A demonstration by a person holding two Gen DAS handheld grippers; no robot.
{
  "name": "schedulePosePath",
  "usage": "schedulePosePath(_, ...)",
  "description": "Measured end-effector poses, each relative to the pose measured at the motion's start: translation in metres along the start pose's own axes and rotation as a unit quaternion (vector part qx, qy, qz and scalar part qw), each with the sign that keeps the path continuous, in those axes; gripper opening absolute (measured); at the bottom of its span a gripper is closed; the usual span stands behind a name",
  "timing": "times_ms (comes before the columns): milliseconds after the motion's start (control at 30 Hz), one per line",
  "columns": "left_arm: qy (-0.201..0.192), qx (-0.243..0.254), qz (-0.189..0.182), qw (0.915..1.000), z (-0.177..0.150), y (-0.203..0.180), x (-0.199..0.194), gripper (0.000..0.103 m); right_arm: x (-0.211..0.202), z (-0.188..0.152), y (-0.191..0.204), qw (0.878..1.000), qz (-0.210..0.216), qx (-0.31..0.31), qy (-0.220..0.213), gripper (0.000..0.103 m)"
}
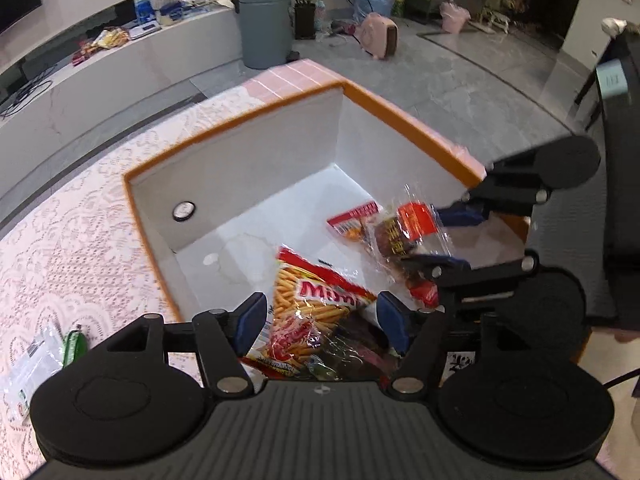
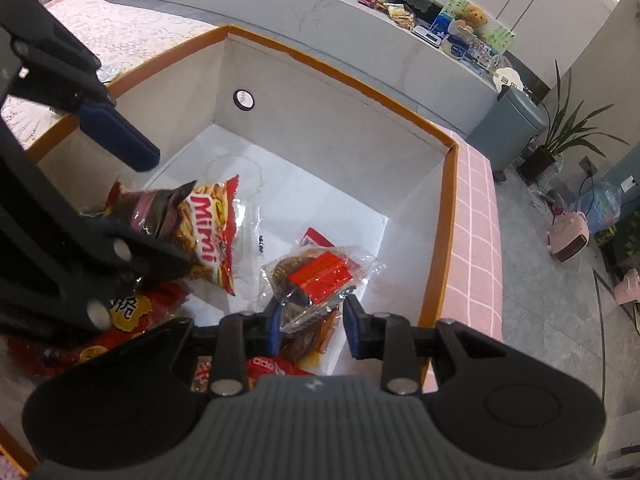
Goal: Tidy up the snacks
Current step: 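Carry both packs over the orange box and release them inside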
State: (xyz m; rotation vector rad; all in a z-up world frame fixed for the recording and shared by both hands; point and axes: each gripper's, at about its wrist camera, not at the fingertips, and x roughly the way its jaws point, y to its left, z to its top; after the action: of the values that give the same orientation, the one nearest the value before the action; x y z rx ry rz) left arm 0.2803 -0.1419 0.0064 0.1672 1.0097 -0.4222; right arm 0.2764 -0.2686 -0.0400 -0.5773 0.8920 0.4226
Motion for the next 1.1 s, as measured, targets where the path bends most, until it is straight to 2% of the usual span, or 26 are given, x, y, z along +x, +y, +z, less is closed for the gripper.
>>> schedulePosePath(233, -0.033, -0.034, 0.001, 0.9989, -0.004, 0.012, -0.023, 0.075, 0.004, 0.008, 0.005, 1.0, -0.012, -0.014, 0.002, 0.029)
schedulePosePath(400, -0.028, -0.045, 0.01, 0.9986, -0.008, 0.02, -0.029, 0.075, 0.017, 0.014, 0.005, 1.0, 0.0, -0.006, 0.03, 0.029)
schedulePosePath(500, -0.029, -0.054, -0.007, 0.9981, -0.011, 0.023, -0.034, 0.075, 0.02, 0.013, 0.007, 0.999, 0.008, -0.007, 0.042, 0.029)
schedulePosePath(600, -0.032, -0.052, -0.005, 0.9981, -0.012, 0.022, -0.039, 0.075, 0.018, 0.013, 0.01, 0.999, 0.004, -0.015, 0.047, 0.029)
schedulePosePath(667, -0.035, -0.051, -0.001, 0.9981, -0.013, 0.023, -0.042, 0.075, 0.013, 0.013, 0.011, 0.999, 0.003, -0.015, 0.046, 0.034)
schedulePosePath(733, -0.04, -0.058, -0.012, 0.9974, -0.015, 0.024, -0.047, 0.075, 0.005, 0.014, 0.011, 0.999, -0.001, -0.014, 0.043, 0.046)
schedulePosePath(800, -0.045, -0.064, -0.023, 0.9967, -0.016, 0.025, -0.053, 0.075, -0.004, 0.015, 0.011, 0.999, -0.001, -0.012, 0.039, 0.051)
schedulePosePath(1000, -0.052, -0.081, -0.04, 0.9946, -0.028, 0.031, -0.067, 0.075, -0.03, 0.014, 0.016, 1.0, 0.003, 0.011, 0.029, 0.064)
schedulePosePath(1100, -0.06, -0.091, -0.042, 0.9931, -0.037, 0.037, -0.077, 0.075, -0.046, 0.011, 0.02, 0.999, 0.004, 0.037, 0.015, 0.065)
